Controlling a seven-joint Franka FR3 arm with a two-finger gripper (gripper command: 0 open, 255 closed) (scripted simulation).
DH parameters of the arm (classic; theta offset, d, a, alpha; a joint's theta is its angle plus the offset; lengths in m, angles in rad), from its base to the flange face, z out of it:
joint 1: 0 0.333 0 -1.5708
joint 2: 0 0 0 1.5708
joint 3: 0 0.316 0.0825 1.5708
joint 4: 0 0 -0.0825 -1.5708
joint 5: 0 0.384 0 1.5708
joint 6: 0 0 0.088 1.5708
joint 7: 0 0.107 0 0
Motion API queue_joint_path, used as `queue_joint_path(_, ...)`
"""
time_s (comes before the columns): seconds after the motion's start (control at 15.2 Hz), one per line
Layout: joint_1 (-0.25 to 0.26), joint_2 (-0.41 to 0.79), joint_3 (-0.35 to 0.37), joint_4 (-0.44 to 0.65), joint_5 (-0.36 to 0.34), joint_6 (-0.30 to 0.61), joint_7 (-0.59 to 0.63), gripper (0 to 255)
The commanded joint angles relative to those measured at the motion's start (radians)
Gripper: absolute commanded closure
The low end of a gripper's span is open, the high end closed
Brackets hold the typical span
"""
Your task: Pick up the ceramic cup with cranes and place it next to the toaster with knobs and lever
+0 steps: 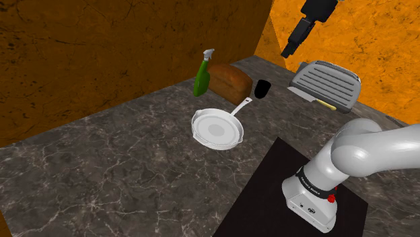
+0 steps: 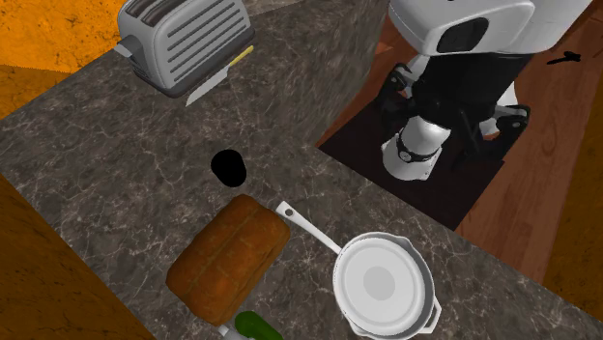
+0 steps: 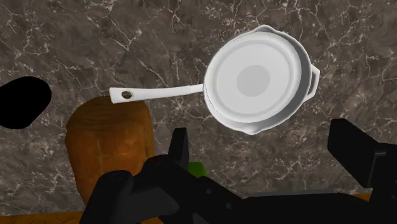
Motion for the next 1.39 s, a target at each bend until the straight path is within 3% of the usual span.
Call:
queue_joint_path(0.0, 0.000, 0.000, 0.000, 0.000, 0.000, 0.000, 0.000, 0)
queue_joint_path(0.66, -0.059, 0.095, -0.126, -0.161, -0.114, 0.259, -0.160, 0)
queue_joint_path(1.32, -0.110, 0.320, -0.265, -0.197, -0.192, 0.540, -0.311, 0)
